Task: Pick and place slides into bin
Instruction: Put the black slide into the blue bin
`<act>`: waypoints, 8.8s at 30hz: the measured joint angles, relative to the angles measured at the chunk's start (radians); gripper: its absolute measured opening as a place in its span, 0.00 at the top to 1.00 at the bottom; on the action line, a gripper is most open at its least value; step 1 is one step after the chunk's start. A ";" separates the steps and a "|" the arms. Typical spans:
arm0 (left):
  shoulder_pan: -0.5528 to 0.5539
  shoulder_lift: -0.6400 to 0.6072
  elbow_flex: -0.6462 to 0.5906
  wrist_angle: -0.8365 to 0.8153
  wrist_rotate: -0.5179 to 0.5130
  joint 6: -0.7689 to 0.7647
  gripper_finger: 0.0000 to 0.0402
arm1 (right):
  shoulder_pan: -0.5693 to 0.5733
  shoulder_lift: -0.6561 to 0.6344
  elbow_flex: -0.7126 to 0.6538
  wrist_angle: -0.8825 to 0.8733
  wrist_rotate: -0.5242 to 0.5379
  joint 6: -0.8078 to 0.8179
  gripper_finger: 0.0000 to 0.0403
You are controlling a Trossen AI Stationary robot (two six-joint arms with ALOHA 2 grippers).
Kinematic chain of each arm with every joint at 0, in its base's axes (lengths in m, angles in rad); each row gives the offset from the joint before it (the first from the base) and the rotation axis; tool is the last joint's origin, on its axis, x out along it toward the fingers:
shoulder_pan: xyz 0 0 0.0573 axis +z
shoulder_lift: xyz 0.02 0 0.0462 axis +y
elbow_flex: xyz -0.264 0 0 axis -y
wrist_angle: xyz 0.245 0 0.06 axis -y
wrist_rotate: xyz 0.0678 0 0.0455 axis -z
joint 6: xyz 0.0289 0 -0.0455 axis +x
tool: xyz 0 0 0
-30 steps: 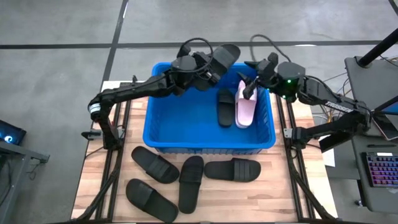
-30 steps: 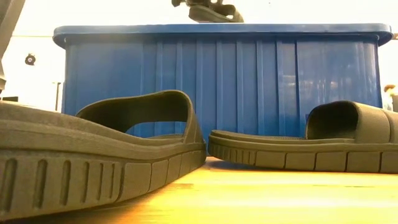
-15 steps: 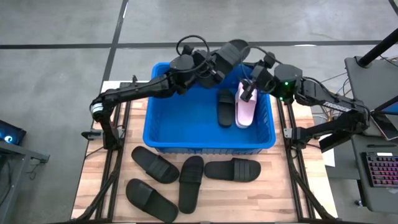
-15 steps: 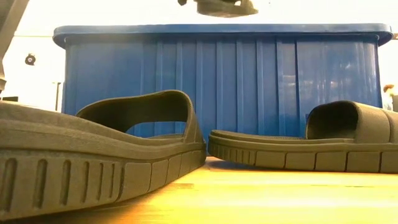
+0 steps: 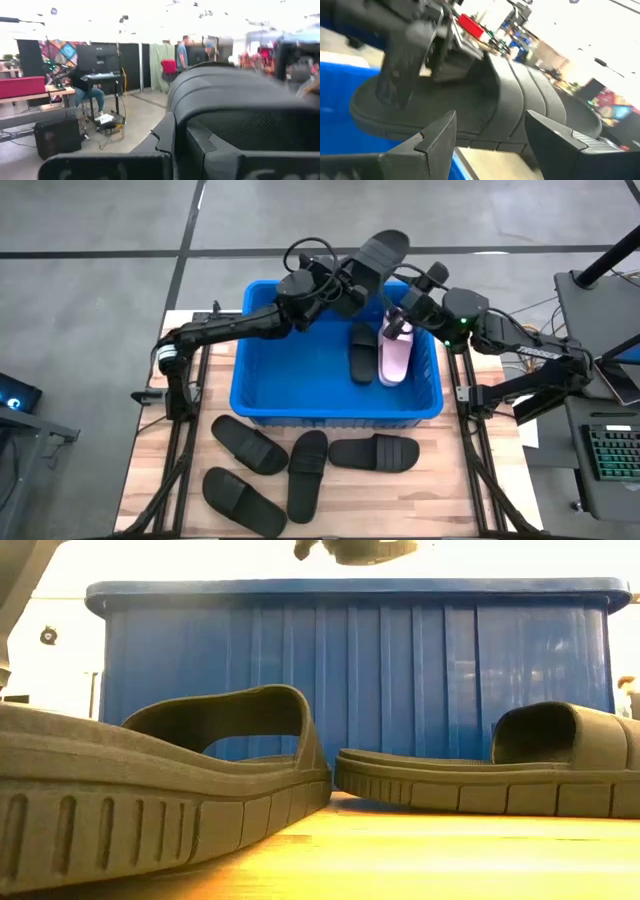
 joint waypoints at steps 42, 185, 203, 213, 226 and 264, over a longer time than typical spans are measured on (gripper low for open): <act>-0.036 0.030 -0.001 0.058 0.052 0.139 1.00 | 0.003 0.022 -0.012 0.132 0.181 -0.362 0.44; -0.076 -0.809 -0.296 -0.759 -0.209 0.368 0.35 | -0.211 0.520 -0.419 0.042 0.216 1.169 0.98; -0.076 -0.821 -0.296 -0.755 -0.209 0.368 0.35 | -0.227 0.506 -0.385 -0.026 0.095 1.128 0.74; -0.076 -0.821 -0.296 -0.755 -0.209 0.368 0.35 | -0.230 0.506 -0.287 -0.223 -0.067 1.125 0.47; -0.076 -0.821 -0.296 -0.745 -0.204 0.367 0.35 | -0.230 0.506 -0.136 -0.449 -0.180 1.105 0.33; -0.076 -0.823 -0.296 -0.799 -0.203 0.357 0.35 | -0.225 0.506 0.064 -0.715 -0.509 1.123 0.38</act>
